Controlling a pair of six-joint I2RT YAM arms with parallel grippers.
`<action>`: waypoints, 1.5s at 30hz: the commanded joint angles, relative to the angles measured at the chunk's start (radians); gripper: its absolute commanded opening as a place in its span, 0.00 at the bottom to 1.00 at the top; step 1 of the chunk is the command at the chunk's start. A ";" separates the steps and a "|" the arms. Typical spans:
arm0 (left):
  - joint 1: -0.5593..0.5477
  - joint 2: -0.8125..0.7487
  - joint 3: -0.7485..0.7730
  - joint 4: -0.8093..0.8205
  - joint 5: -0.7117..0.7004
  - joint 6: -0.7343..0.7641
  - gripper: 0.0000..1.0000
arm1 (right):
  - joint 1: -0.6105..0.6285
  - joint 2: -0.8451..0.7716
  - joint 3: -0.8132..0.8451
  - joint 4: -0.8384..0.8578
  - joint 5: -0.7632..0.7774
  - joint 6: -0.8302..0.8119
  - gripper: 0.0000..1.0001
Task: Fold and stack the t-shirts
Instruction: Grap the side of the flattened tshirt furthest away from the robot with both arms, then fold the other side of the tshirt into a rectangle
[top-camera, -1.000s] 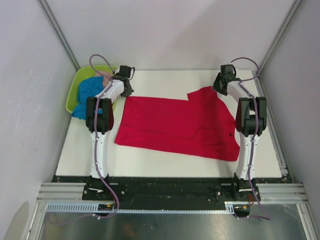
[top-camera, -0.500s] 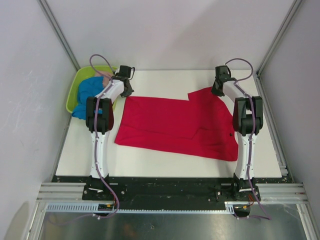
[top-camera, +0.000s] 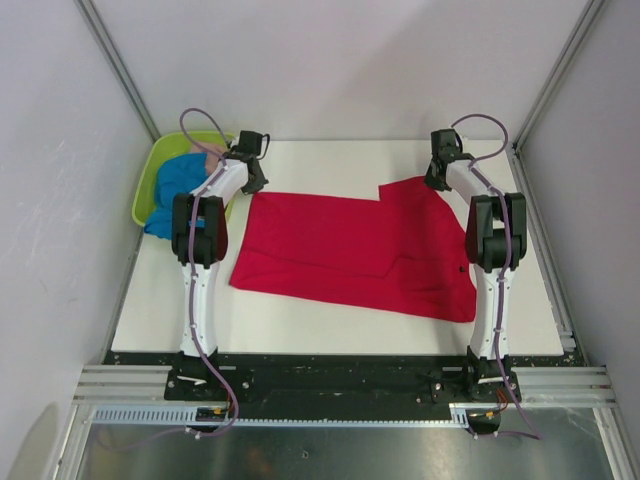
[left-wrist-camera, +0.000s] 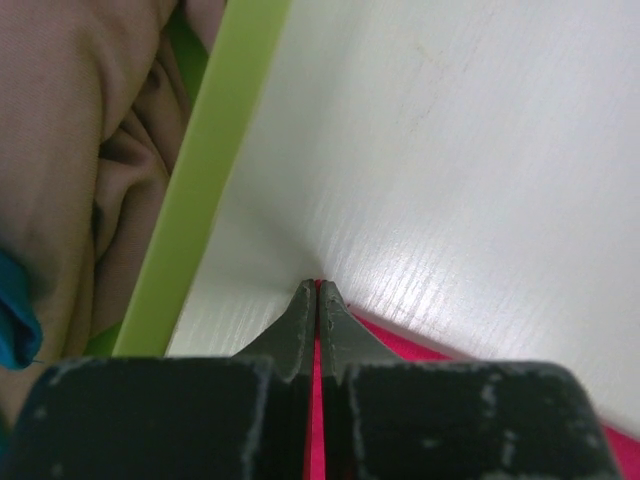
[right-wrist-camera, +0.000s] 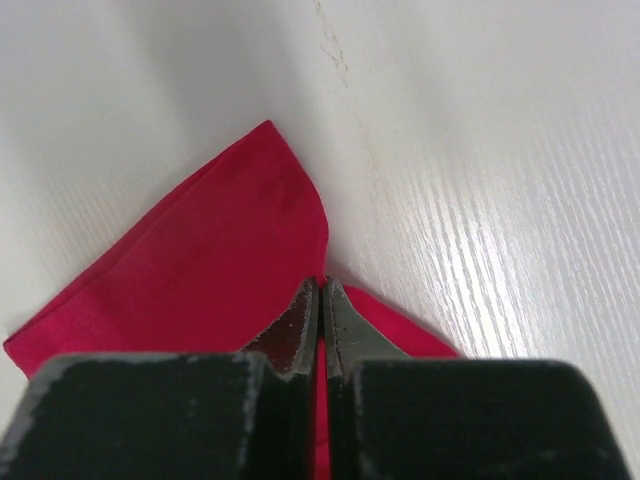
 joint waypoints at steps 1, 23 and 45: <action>-0.002 -0.077 -0.003 0.057 0.031 0.040 0.00 | 0.003 -0.114 -0.025 -0.015 0.050 -0.007 0.00; 0.001 -0.338 -0.360 0.241 0.078 0.060 0.00 | 0.052 -0.473 -0.360 -0.115 0.116 0.079 0.00; 0.003 -0.556 -0.684 0.322 0.042 0.106 0.00 | 0.138 -0.780 -0.711 -0.180 0.141 0.145 0.00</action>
